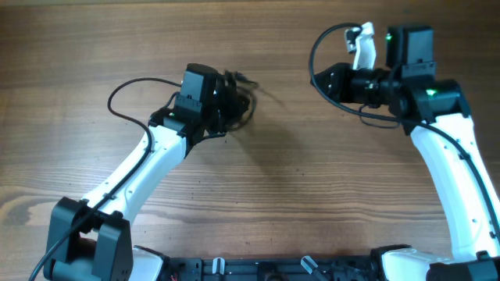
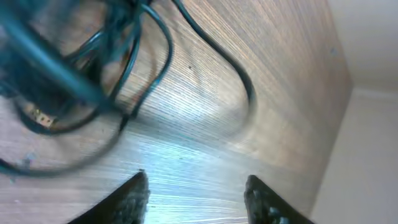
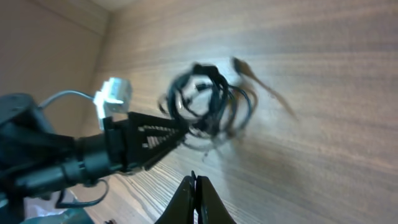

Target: Untangle cables

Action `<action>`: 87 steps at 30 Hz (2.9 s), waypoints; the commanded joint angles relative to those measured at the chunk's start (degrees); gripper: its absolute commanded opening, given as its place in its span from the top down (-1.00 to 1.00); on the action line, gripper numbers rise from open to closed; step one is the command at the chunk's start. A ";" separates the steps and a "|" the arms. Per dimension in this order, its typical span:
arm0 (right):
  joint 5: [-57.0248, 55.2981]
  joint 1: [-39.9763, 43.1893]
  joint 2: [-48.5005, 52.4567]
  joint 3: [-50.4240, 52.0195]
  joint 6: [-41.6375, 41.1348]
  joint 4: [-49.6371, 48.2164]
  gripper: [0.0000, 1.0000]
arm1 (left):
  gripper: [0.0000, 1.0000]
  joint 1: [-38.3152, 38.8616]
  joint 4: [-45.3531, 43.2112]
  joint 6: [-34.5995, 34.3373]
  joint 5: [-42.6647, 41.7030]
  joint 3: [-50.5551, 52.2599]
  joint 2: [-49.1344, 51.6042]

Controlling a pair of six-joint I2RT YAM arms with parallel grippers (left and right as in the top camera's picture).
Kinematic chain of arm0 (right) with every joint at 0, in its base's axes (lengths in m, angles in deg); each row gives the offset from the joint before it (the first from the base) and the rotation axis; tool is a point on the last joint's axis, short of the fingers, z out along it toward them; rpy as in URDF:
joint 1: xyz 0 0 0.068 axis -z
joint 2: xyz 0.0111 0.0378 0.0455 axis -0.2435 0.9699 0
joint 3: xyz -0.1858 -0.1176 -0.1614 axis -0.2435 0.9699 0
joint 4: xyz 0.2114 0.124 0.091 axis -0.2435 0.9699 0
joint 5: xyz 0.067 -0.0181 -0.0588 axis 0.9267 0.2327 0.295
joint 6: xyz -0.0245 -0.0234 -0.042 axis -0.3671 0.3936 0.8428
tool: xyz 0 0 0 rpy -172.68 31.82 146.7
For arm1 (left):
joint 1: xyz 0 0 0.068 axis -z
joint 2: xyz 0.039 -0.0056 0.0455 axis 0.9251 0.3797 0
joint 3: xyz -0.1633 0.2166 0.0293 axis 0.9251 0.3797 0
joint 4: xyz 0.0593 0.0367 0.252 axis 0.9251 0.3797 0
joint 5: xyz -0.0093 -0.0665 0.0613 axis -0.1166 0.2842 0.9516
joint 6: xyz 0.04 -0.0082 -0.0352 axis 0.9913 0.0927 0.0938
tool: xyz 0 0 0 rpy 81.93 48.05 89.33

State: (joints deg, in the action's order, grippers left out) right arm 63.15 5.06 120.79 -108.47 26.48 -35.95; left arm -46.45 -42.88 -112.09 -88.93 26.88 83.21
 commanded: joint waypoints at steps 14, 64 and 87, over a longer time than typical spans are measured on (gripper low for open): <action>-8.87 -3.50 1.68 -0.15 -0.79 0.17 0.81 | -0.33 -2.75 0.39 24.65 20.70 -0.09 0.07; -9.79 -3.50 1.86 -0.11 -0.55 0.66 0.15 | 0.92 -2.86 -8.76 18.29 10.75 -0.09 9.25; -6.25 -5.88 1.88 -0.11 8.41 1.22 0.10 | 0.92 -3.15 -2.99 47.15 -18.45 -0.09 3.69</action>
State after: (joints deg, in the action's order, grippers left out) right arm 54.61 0.93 121.93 -108.47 29.15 -34.36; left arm -49.34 -45.18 -72.53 -104.88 26.86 89.81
